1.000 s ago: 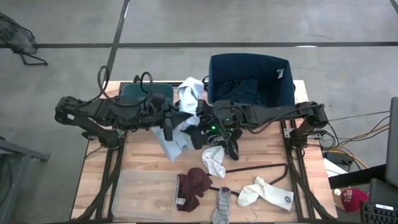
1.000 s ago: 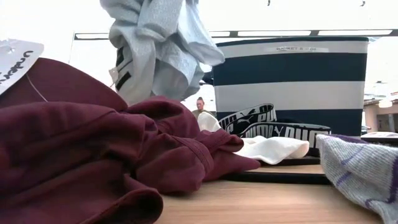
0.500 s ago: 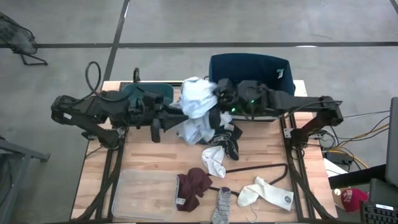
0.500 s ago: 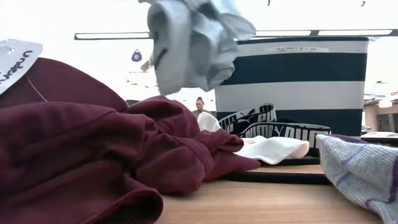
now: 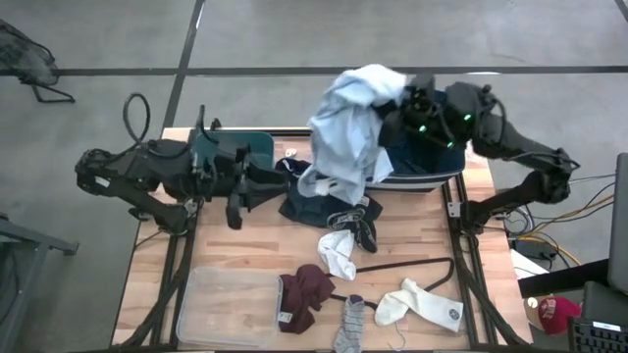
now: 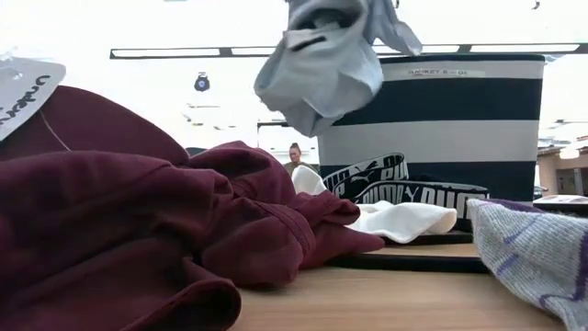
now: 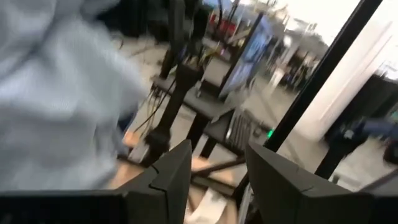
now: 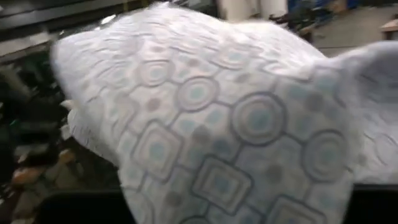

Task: Pick & Place Cloths
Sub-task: Put the white patient gown into the blue bin, then put the dark blue boxers into the green bin

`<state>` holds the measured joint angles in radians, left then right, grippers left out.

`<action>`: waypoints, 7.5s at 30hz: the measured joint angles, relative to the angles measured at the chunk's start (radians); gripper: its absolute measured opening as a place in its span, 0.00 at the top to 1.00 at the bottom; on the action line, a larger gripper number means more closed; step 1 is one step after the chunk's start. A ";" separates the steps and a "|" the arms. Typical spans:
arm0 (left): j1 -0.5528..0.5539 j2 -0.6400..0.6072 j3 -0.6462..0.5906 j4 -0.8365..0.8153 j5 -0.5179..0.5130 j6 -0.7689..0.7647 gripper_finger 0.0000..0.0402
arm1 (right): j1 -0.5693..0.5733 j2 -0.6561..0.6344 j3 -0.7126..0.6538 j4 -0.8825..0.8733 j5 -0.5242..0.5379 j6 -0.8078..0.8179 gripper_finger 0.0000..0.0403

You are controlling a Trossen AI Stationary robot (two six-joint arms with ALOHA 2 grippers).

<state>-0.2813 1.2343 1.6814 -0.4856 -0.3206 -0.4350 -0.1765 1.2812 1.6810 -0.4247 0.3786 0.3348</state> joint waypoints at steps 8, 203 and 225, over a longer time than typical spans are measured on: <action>0.027 0.045 -0.030 -0.229 -0.325 -0.034 0.61 | -0.165 -0.045 0.000 -0.261 -0.451 0.332 0.97; 0.124 0.061 -0.231 -0.033 -0.080 -0.231 0.61 | 0.431 0.161 -0.963 -0.032 -0.139 1.049 0.72; 0.124 0.061 -0.231 -0.033 -0.080 -0.231 0.61 | 0.432 0.161 -0.966 0.021 -0.205 1.024 0.98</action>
<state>-0.1574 1.2957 1.4502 -0.5182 -0.4007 -0.6662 0.2550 1.4418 0.7155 -0.4039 0.1734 1.3590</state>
